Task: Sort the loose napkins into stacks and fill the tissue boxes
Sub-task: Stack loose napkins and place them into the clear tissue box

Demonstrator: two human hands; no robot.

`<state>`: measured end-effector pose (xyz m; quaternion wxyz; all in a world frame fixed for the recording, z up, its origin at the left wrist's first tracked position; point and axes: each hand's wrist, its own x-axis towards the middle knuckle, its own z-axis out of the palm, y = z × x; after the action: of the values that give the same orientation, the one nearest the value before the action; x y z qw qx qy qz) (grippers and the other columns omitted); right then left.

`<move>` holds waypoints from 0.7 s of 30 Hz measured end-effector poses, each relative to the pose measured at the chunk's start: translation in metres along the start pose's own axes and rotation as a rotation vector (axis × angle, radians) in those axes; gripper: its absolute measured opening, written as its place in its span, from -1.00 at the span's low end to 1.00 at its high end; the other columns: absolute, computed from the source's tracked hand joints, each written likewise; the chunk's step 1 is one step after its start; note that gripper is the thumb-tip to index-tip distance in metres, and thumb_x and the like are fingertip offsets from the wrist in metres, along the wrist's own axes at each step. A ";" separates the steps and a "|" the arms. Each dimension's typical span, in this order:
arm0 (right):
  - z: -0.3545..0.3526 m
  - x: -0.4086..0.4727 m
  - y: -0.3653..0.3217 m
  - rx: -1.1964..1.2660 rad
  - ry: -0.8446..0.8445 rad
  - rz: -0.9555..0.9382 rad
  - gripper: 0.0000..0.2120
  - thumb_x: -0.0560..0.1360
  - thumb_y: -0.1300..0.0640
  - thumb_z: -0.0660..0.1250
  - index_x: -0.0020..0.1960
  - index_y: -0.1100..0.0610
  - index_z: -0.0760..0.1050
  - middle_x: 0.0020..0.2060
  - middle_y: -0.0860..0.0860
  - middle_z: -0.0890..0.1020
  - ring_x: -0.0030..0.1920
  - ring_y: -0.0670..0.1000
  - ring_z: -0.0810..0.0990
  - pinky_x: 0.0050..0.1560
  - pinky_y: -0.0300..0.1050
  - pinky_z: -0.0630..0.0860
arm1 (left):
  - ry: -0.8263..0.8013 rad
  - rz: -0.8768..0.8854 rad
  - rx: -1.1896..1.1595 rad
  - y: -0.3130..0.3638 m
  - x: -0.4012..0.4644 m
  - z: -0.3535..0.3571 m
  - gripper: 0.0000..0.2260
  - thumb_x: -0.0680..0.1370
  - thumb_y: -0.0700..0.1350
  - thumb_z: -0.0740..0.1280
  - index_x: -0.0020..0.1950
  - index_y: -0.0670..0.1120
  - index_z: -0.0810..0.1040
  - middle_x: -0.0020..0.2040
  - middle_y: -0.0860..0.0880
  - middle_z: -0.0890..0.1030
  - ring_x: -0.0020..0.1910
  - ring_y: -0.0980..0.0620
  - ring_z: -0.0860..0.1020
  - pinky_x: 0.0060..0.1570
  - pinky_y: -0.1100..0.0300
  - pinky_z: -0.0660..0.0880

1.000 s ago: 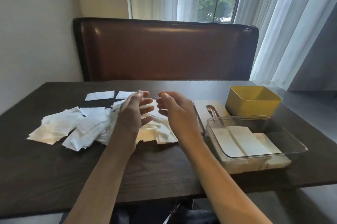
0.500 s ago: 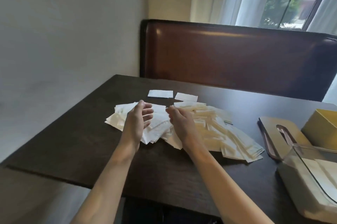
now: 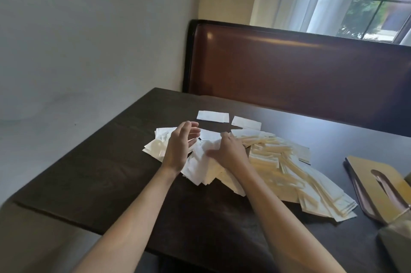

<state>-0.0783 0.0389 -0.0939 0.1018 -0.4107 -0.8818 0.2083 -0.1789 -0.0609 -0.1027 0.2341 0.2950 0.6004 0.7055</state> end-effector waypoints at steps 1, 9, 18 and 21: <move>-0.001 0.003 0.001 0.064 0.010 0.007 -0.43 0.48 -0.01 0.45 0.38 0.21 0.37 0.28 0.14 0.51 0.29 0.16 0.46 0.21 -0.01 0.44 | -0.006 0.020 -0.007 -0.004 0.002 -0.001 -0.64 0.65 0.10 0.09 0.13 -0.07 0.58 0.10 -0.12 0.65 0.16 0.02 0.62 0.27 0.07 0.53; -0.034 0.006 0.000 0.791 -0.046 -0.177 -0.60 0.36 0.32 0.53 0.15 0.08 0.58 -0.09 -0.03 0.66 -0.16 -0.08 0.65 -0.20 -0.23 0.58 | -0.102 -0.071 -0.153 -0.020 0.012 -0.009 -0.69 0.47 0.15 0.36 0.02 -0.05 0.64 -0.04 -0.04 0.67 0.02 -0.02 0.60 0.07 0.05 0.48; -0.022 0.014 0.013 0.971 0.019 -0.075 -0.77 0.48 0.29 0.44 0.13 0.17 0.63 -0.14 0.17 0.70 -0.19 0.14 0.69 -0.17 0.03 0.65 | -0.202 -0.153 -0.253 -0.016 0.010 -0.006 -0.69 0.50 -0.05 0.41 0.09 -0.27 0.58 -0.05 -0.22 0.65 -0.10 -0.14 0.63 -0.05 0.01 0.57; -0.024 0.009 0.011 1.132 0.063 -0.124 -0.89 0.51 0.32 0.38 0.02 0.24 0.62 -0.26 0.11 0.63 -0.27 0.07 0.62 -0.33 -0.07 0.55 | -0.386 -0.305 -0.287 -0.007 0.003 -0.004 -0.52 0.58 0.17 0.29 0.30 -0.18 0.56 0.09 -0.22 0.66 0.02 -0.17 0.65 0.00 -0.01 0.61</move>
<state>-0.0682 0.0586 -0.0775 0.3441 -0.2455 -0.6520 0.6295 -0.1840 -0.0607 -0.1098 0.4869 0.2938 0.4761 0.6708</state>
